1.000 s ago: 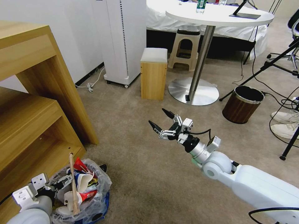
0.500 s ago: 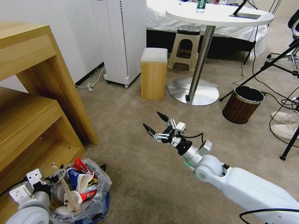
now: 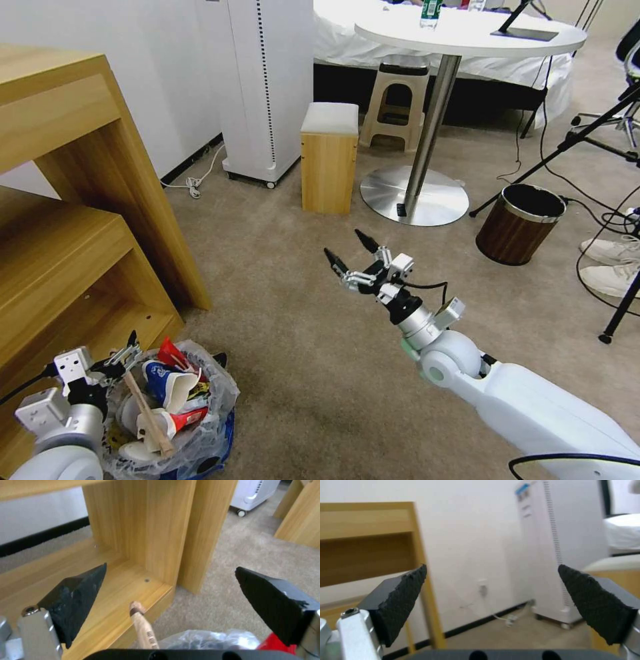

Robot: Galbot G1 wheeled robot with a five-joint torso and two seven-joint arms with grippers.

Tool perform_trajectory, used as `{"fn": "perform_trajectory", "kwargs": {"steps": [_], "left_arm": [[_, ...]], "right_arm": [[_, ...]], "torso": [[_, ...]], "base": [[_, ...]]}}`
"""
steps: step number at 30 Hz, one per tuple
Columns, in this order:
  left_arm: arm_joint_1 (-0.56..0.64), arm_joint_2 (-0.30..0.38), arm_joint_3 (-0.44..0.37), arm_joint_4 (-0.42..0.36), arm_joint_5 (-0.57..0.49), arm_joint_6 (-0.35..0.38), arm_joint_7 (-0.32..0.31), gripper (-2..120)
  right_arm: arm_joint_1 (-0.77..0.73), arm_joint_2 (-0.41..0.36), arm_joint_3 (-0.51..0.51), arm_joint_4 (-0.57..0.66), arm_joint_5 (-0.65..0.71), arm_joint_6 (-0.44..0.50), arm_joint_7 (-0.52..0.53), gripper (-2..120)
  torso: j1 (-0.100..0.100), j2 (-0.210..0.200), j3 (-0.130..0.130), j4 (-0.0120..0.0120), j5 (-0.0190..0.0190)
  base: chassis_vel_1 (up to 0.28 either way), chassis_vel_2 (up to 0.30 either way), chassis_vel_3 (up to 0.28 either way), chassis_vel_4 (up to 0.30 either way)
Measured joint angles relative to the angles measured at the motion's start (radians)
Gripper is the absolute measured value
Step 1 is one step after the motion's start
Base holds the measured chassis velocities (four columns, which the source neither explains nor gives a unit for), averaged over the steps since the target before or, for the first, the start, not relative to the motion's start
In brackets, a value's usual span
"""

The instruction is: Pick up the trash bin and place the garbage on the floor into it.

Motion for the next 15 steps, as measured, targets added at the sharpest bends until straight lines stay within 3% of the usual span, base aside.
{"fn": "perform_trajectory", "kwargs": {"steps": [2, 9, 15], "left_arm": [[0.001, -0.005, 0.0, -0.006, 0.01, -0.002, 0.005, 100], [0.017, -0.039, -0.009, -0.047, 0.084, -0.015, 0.039, 100], [0.025, -0.057, -0.01, -0.066, 0.115, -0.021, 0.063, 100]], "right_arm": [[-0.014, 0.006, 0.031, 0.002, -0.008, -0.013, 0.008, 100], [-0.111, 0.059, 0.28, 0.042, -0.171, -0.188, 0.233, 100], [-0.178, 0.076, 0.407, 0.077, -0.195, -0.278, 0.346, 100]], "torso": [[0.0, 0.0, 0.0, -0.0002, 0.0], [0.0, 0.0, 0.0, 0.0, -0.0001], [0.0, 0.0, 0.0, 0.0, -0.0001]], "base": [[0.0, 0.0, 0.0, 0.0], [0.0, 0.0, 0.0, 0.0], [0.0, 0.0, 0.0, 0.0]]}}
